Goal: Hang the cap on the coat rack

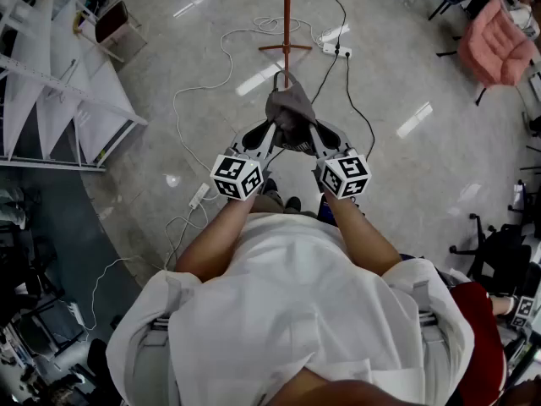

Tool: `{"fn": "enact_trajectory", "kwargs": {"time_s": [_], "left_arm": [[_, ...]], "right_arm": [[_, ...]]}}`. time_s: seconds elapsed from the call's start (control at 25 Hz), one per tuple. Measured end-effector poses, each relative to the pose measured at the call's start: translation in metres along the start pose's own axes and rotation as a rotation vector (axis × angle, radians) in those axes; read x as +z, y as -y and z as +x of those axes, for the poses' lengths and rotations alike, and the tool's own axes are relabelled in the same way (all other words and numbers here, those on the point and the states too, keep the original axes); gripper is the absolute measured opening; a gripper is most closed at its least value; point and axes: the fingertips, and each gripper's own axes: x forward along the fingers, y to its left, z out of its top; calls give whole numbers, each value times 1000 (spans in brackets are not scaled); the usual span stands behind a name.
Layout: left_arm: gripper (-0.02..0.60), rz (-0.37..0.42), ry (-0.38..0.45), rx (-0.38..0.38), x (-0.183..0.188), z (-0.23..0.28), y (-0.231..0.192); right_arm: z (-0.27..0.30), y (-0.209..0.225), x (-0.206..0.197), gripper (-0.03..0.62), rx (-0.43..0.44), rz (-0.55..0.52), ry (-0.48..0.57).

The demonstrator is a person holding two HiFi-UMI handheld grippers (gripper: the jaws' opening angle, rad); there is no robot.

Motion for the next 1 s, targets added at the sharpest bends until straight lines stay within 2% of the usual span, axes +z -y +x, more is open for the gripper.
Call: {"fn": "enact_trajectory", "kwargs": {"time_s": [0.48, 0.72, 1.0], "left_arm": [[34, 23, -19, 12, -3, -13, 6], [34, 34, -21, 12, 4, -5, -15], [32, -1, -5, -5, 19, 31, -53]], "right_arm": [[-9, -15, -8, 29, 15, -24, 3], [16, -13, -7, 28, 14, -23, -6], [61, 8, 11, 29, -30, -28, -1]]}}
